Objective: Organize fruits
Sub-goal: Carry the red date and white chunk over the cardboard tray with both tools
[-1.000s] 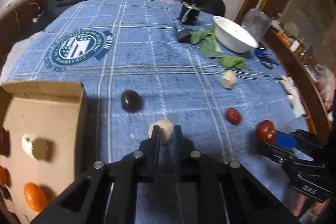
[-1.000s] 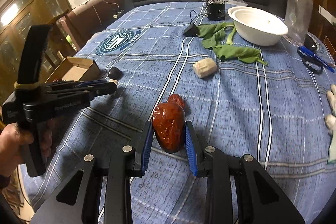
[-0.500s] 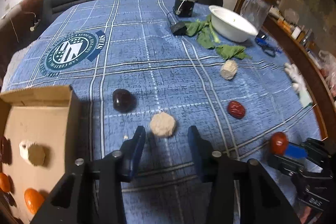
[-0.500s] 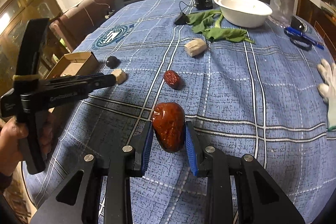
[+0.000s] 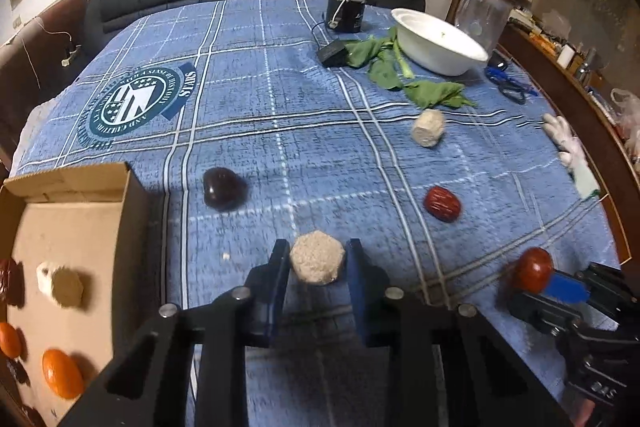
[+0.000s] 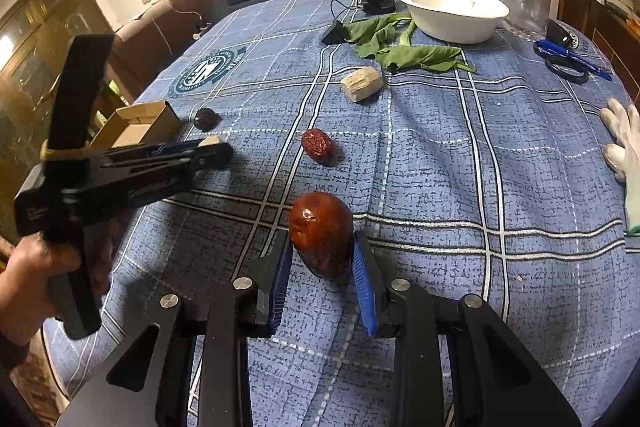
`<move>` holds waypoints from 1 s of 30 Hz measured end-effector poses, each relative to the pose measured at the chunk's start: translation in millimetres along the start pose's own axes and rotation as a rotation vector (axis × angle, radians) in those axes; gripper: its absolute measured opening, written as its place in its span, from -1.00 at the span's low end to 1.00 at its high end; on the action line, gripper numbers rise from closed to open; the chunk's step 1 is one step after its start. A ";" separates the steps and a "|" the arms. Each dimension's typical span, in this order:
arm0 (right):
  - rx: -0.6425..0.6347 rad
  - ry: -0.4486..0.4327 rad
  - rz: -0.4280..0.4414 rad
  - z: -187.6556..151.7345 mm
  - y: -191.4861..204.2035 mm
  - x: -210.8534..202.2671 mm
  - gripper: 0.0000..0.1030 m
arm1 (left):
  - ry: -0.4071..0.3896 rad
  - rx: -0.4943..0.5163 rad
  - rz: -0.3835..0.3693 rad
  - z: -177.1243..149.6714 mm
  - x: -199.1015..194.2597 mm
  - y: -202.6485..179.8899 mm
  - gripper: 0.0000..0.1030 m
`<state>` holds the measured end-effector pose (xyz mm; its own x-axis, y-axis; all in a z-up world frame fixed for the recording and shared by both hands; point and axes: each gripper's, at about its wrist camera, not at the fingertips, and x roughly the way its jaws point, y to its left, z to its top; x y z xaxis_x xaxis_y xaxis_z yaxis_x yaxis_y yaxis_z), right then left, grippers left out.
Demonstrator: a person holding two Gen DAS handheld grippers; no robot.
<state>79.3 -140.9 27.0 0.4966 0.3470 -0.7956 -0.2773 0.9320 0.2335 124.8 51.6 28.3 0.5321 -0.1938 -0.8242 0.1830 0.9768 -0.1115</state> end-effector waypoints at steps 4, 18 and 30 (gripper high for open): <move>0.019 -0.017 -0.002 -1.2 4.5 -7.3 -0.42 | -0.014 -0.007 -0.024 -6.1 -18.8 -0.9 -0.39; 0.033 -0.029 0.006 -14.2 52.4 -20.1 -0.43 | -0.074 -0.065 -0.059 -39.2 -90.5 55.1 -0.39; -0.002 -0.024 0.087 5.6 119.8 0.6 -0.43 | -0.115 -0.158 0.020 -57.9 -125.7 139.5 -0.40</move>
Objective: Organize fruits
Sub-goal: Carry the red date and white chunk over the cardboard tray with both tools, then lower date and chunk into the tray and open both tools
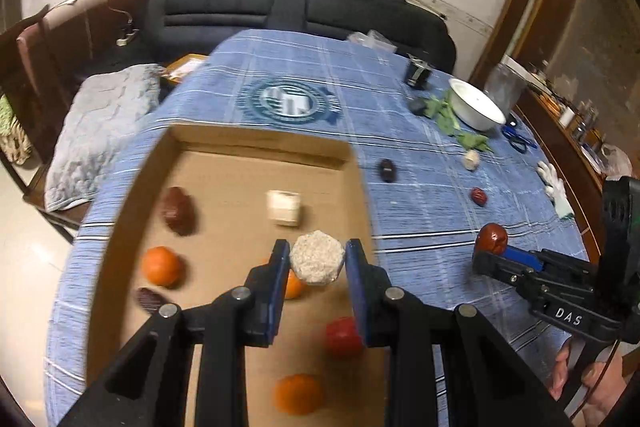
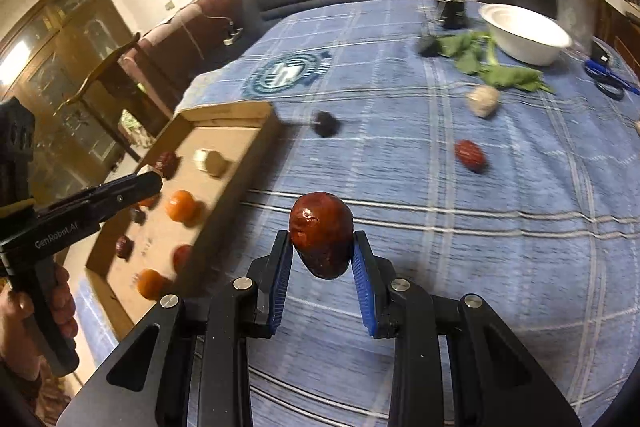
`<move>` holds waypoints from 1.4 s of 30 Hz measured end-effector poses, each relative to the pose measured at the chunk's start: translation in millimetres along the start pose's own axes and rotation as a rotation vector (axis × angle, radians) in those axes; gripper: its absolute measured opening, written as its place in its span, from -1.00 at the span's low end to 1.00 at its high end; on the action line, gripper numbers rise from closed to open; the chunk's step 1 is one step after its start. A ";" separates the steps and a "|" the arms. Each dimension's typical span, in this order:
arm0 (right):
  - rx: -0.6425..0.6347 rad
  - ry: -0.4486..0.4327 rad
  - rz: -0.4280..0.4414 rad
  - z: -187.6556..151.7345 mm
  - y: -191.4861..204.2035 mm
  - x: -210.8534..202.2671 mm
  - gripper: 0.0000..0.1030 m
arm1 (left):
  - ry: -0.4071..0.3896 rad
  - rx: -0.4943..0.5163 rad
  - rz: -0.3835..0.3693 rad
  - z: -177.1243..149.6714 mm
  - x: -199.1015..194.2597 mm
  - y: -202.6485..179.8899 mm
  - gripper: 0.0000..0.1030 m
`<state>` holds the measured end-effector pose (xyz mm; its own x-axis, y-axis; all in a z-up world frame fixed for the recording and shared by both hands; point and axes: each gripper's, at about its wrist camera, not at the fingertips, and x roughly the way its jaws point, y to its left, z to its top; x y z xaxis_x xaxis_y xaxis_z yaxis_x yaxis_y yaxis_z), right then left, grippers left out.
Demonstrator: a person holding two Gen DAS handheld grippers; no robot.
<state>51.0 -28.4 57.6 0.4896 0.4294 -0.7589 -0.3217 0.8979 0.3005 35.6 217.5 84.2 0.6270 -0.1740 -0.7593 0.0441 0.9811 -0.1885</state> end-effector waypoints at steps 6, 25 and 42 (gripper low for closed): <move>-0.048 0.008 0.044 16.8 39.8 18.5 -0.44 | -0.014 -0.041 0.042 4.1 -6.3 39.4 -0.40; -0.096 0.057 0.058 86.7 102.6 97.4 -0.44 | 0.033 -0.062 0.053 52.1 54.7 80.9 -0.40; -0.094 0.149 0.006 96.6 95.7 153.0 -0.43 | 0.133 -0.072 0.051 64.0 114.8 89.0 -0.39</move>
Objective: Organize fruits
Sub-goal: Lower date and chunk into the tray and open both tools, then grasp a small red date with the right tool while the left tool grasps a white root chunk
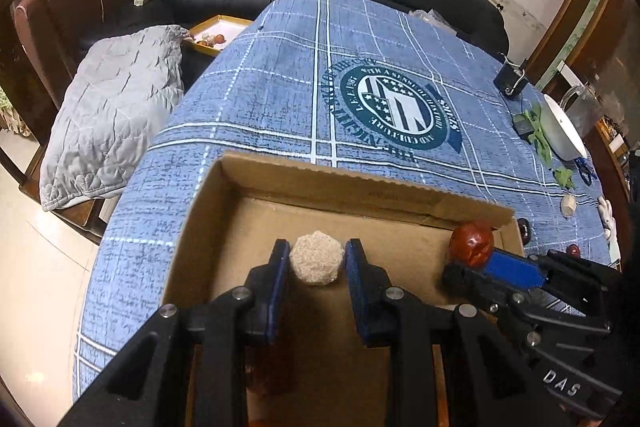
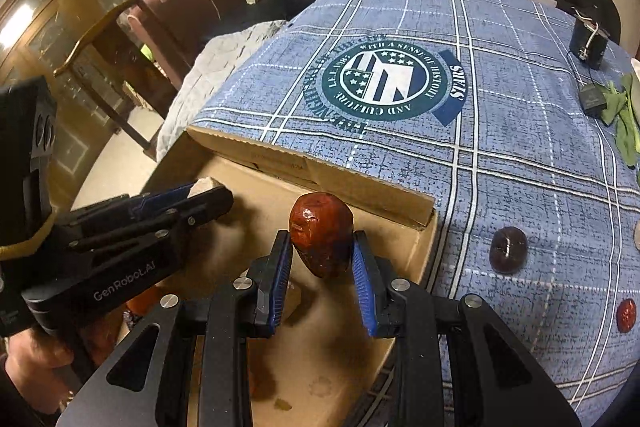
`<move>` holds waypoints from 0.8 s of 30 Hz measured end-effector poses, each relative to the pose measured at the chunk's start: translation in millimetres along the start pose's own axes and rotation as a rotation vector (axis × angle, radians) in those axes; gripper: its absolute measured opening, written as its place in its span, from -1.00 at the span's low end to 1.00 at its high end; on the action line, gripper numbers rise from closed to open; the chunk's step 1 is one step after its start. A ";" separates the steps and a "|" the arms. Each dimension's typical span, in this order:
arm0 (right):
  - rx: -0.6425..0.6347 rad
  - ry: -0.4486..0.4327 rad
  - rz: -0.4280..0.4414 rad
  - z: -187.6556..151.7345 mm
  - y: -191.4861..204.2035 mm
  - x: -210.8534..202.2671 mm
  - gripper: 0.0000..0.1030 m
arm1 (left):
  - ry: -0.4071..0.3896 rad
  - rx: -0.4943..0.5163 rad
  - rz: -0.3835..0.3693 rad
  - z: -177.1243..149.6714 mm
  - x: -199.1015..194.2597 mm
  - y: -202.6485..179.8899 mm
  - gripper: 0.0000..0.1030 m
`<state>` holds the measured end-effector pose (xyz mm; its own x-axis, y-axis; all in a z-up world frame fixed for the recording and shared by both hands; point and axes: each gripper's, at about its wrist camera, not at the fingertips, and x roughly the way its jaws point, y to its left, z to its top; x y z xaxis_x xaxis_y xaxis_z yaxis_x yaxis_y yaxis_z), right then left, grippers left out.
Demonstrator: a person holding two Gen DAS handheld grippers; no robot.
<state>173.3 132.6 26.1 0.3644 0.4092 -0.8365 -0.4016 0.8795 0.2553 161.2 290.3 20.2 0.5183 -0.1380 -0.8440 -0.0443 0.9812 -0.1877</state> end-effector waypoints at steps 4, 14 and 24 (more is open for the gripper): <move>-0.026 0.004 -0.010 1.9 4.9 5.0 -0.43 | -0.005 0.015 0.010 4.0 3.2 -2.3 -0.39; -0.069 0.014 -0.048 1.6 11.1 10.2 -0.42 | -0.014 0.016 0.023 7.4 5.7 -2.4 -0.20; -0.004 -0.010 -0.020 -9.7 -1.2 -20.3 -0.32 | -0.049 0.010 0.070 -11.8 -19.9 0.7 0.20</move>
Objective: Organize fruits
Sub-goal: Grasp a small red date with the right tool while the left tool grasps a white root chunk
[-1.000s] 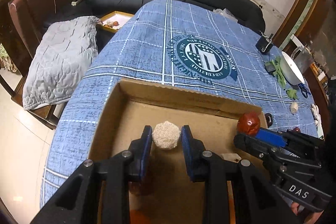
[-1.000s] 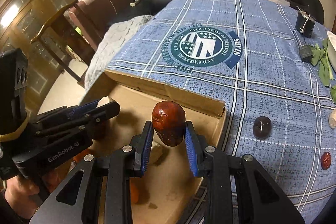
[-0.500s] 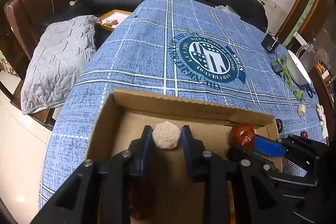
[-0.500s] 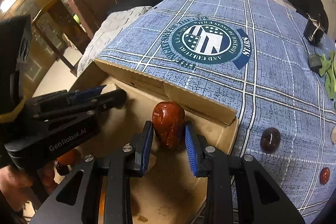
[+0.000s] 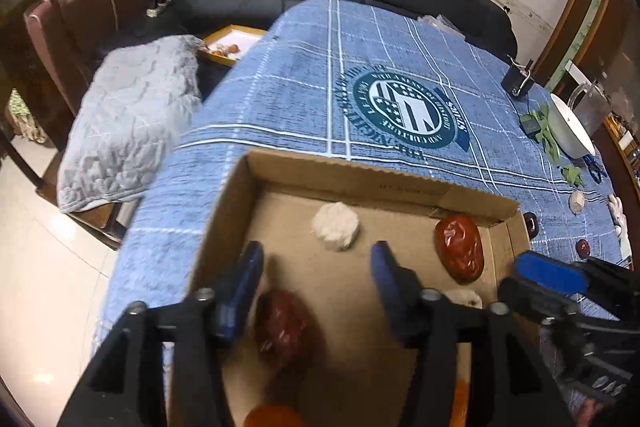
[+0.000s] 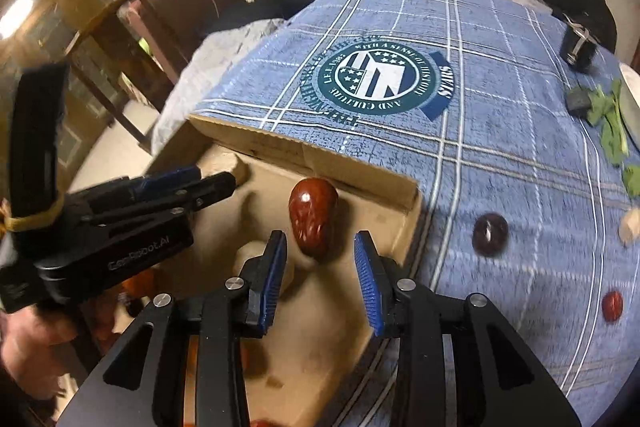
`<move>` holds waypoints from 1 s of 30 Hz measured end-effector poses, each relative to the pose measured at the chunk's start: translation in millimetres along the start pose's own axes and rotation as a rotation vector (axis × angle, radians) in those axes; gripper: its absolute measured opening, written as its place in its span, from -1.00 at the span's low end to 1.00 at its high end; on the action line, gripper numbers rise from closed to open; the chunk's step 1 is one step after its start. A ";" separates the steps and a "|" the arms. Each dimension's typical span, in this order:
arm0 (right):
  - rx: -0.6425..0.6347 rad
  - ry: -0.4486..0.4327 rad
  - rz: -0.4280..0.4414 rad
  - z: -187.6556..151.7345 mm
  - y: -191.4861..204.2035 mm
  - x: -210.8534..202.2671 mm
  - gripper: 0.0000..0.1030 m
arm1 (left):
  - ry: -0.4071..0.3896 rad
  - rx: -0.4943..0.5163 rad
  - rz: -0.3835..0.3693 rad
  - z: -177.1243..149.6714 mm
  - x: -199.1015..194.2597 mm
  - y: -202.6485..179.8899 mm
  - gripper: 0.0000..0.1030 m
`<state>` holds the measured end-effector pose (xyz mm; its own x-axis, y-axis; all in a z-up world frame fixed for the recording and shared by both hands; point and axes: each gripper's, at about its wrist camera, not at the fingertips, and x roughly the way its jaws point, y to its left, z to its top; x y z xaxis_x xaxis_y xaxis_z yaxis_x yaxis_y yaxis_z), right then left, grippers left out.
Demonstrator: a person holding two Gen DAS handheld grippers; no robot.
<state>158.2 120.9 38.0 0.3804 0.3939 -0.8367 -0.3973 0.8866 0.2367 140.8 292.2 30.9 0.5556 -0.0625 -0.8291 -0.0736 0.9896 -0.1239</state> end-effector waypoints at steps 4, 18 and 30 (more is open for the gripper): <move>0.031 -0.035 0.024 -13.4 -3.8 -25.6 -0.29 | -0.025 0.005 0.018 -8.7 -18.8 1.7 0.31; 0.097 -0.002 -0.028 -97.0 -53.0 -67.1 -0.16 | -0.073 0.052 0.036 -44.9 -68.0 -44.3 0.66; 0.209 -0.084 -0.151 -115.3 -171.8 -112.5 0.06 | -0.062 0.129 0.000 -60.9 -76.8 -127.7 0.73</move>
<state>87.4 -103.7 34.6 0.4938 0.2642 -0.8285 -0.1534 0.9643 0.2161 57.1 162.6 77.2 0.6057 -0.0578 -0.7936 0.0306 0.9983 -0.0493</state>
